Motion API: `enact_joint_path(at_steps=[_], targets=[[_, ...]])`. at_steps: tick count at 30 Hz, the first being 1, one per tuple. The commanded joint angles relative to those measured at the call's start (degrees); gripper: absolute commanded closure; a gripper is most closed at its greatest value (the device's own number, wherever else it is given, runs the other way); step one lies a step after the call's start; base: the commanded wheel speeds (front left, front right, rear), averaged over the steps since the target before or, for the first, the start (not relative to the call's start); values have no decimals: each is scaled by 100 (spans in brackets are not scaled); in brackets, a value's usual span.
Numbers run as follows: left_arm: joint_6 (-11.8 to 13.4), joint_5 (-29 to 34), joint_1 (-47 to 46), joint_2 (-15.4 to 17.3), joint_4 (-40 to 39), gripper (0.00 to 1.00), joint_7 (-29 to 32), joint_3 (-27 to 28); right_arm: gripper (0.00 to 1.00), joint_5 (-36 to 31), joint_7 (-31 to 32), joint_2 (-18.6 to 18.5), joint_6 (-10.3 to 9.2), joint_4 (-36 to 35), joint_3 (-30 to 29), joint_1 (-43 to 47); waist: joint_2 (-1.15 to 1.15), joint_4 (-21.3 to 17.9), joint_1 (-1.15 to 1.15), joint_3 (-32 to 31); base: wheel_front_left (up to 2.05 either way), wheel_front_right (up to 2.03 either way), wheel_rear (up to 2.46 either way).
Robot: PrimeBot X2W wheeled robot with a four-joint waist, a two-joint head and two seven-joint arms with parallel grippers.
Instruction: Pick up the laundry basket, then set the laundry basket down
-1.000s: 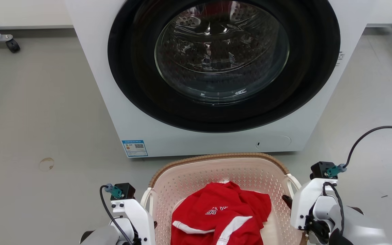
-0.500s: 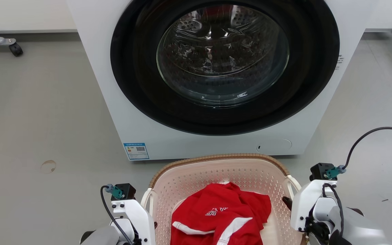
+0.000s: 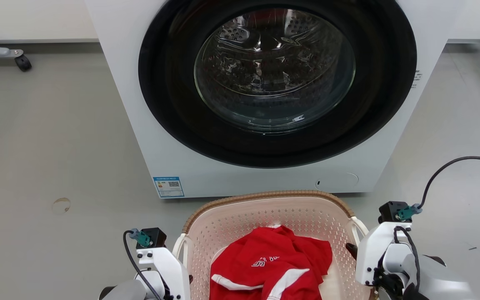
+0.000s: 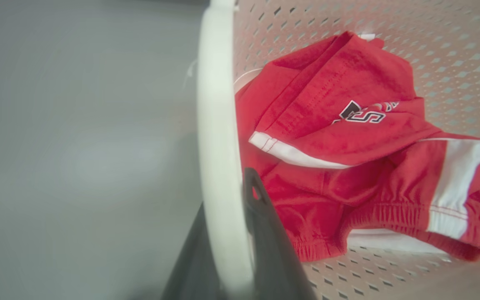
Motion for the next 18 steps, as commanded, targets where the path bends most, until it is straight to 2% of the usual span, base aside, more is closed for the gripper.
enact_joint_path(at_steps=[1,18], targets=[[164,20,-9,883,263,100,-78,121,100,-7,-80,-695,-23,312,29,-83,0,0,0,-7,0,0,0],[164,-16,38,892,263,100,-96,100,100,106,-89,-695,-23,324,186,-76,0,4,0,-62,0,0,0]])
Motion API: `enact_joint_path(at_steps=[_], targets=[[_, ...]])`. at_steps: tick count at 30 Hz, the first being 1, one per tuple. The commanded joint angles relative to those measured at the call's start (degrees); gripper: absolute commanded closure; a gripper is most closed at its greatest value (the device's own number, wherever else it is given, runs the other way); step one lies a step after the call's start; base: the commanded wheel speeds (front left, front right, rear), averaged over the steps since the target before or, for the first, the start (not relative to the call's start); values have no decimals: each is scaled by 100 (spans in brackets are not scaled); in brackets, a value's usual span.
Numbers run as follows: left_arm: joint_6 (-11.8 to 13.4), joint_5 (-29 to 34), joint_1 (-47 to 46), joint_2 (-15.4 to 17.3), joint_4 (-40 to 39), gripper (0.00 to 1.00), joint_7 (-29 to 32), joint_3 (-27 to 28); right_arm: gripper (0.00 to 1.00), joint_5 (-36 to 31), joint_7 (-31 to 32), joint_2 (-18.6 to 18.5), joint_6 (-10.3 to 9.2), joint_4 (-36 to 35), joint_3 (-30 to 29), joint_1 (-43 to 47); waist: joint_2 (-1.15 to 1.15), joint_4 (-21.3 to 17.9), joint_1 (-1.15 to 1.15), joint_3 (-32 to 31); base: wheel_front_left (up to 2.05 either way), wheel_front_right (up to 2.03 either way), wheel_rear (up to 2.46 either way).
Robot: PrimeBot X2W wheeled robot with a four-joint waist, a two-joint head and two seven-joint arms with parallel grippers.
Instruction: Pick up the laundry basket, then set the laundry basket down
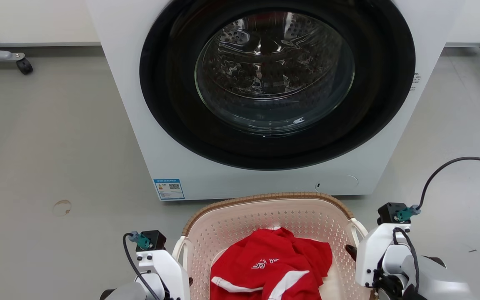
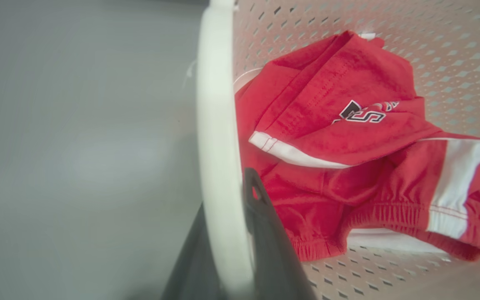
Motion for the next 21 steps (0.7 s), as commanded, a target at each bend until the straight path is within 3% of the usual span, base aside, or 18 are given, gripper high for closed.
enact_joint_path(at_steps=[1,21], targets=[[163,30,-29,894,263,100,-87,123,100,47,-88,-695,-23,318,14,-80,0,1,0,-2,0,0,0],[185,-5,-30,922,263,100,-90,92,100,161,-109,-695,-23,321,125,-95,0,32,0,-7,0,0,0]])
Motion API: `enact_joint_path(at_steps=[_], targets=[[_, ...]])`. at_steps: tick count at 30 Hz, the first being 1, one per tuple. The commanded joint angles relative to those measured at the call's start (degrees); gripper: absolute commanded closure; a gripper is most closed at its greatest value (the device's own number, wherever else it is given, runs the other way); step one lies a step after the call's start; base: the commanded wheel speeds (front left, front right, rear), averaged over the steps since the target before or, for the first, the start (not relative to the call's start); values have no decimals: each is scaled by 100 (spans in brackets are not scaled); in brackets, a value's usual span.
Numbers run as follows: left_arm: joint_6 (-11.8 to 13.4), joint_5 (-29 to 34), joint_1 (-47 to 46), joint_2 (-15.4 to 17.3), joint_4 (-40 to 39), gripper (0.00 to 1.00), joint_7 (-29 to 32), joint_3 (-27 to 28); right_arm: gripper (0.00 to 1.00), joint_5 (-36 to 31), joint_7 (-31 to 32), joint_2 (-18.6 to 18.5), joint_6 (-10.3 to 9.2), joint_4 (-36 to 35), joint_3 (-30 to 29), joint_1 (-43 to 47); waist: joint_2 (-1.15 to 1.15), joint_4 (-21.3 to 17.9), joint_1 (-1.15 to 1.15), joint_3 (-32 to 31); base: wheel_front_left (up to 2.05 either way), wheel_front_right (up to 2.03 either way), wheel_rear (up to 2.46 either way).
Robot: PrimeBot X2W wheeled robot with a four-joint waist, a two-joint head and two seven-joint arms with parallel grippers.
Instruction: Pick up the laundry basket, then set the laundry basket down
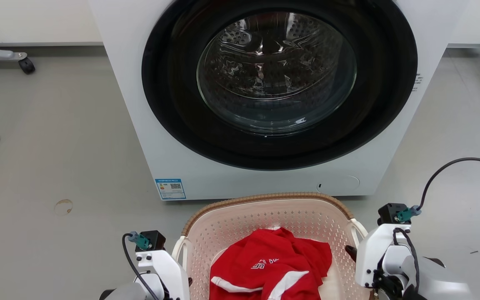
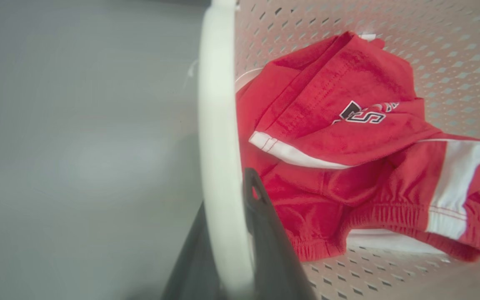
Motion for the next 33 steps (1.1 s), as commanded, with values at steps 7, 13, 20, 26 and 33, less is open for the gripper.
enact_joint_path(at_steps=[7,13,20,26,33], targets=[[194,26,-35,911,263,100,-55,121,100,4,-109,-695,-23,328,49,-81,0,11,0,-1,0,0,0],[206,21,-49,908,263,100,-38,107,100,29,-115,-695,-23,331,66,-82,0,28,0,7,0,0,0],[208,24,-52,921,263,100,-44,87,100,41,-119,-695,-23,325,82,-83,0,18,0,24,0,0,0],[209,26,-90,917,263,100,-52,70,100,19,-147,-695,-23,331,96,-114,0,20,0,115,0,0,0],[213,47,-146,910,263,100,-70,35,100,-3,-200,-695,-23,349,107,-179,0,21,0,296,0,0,0]])
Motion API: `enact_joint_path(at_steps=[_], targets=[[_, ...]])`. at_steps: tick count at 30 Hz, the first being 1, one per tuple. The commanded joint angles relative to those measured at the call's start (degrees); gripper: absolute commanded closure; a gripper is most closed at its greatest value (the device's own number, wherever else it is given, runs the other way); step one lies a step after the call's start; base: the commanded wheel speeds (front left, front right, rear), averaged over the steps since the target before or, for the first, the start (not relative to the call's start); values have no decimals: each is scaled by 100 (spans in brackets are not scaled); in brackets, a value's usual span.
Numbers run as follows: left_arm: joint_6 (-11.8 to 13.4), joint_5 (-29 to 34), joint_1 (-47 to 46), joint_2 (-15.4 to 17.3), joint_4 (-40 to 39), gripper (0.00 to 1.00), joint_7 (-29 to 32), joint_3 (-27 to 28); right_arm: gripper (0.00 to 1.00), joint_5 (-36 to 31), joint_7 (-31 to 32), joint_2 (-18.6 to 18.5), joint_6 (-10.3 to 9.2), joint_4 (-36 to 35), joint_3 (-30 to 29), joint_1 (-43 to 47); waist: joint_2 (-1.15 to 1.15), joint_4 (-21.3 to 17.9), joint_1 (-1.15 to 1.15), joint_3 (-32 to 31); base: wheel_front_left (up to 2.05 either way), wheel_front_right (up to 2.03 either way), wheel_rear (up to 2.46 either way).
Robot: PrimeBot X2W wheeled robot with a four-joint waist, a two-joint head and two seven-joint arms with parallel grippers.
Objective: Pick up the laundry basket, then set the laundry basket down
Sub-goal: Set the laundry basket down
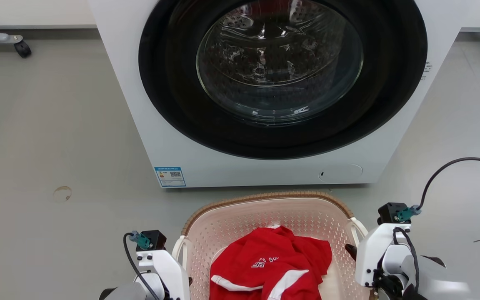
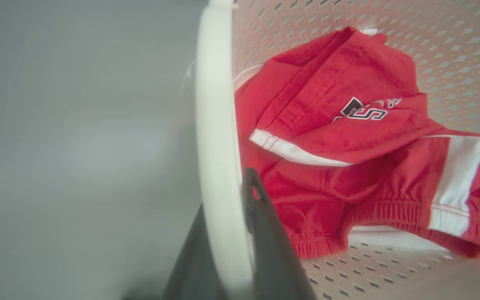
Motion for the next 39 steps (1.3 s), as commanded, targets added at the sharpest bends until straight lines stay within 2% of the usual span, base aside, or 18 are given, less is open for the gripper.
enact_joint_path(at_steps=[1,9,16,27,39], targets=[[211,55,-153,901,264,100,-81,122,100,-67,-158,-695,-23,342,-1,-192,0,-6,0,84,0,0,0],[217,91,-322,833,264,100,-229,92,100,-135,-430,-695,-23,340,8,-363,0,-17,0,612,0,0,0],[175,196,-666,729,264,100,-583,26,100,-168,-766,-695,-23,365,6,-655,0,-10,0,1315,0,0,0],[118,326,-1375,660,264,100,-812,-67,100,-183,-1267,-695,-23,407,-59,-1298,0,-15,0,2512,0,0,0],[178,446,-2068,596,264,100,-1307,-97,100,-205,-1781,-695,-23,379,-149,-1888,0,1,0,3575,0,0,0]])
